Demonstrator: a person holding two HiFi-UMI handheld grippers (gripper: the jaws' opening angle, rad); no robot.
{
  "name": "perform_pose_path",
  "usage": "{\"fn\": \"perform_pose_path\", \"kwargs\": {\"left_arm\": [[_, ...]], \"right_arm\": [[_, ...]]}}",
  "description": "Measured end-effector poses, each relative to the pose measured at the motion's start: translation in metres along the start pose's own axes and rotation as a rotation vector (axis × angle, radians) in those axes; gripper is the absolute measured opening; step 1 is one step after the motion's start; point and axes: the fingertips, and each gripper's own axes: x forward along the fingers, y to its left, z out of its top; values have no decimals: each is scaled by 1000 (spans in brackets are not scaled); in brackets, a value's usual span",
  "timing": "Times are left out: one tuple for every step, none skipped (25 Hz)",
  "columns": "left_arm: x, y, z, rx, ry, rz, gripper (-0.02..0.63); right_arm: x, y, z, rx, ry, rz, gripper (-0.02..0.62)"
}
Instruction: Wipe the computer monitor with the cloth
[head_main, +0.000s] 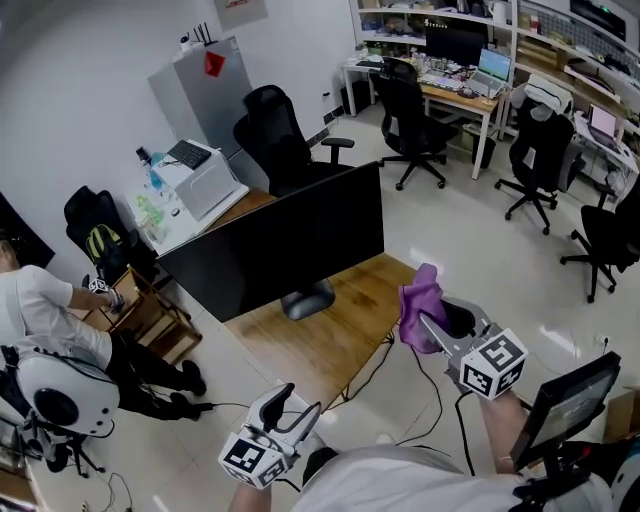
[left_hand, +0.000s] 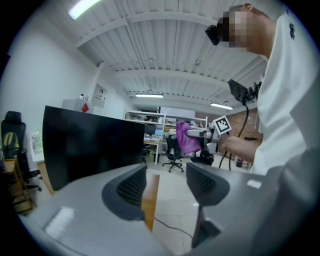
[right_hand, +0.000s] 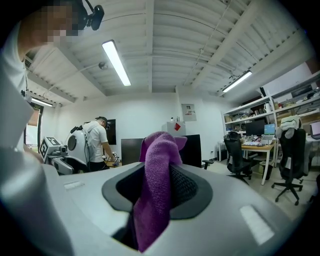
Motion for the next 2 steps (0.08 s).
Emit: {"fn": "perform_pose_path", "kwargs": {"left_arm": [[1, -1, 2, 4, -4, 2, 270], [2, -3, 3, 8, -9, 4, 270]], "right_arm": [[-1, -1, 0, -3, -1, 2, 129], [-2, -2, 1, -7, -2, 5, 129]]}}
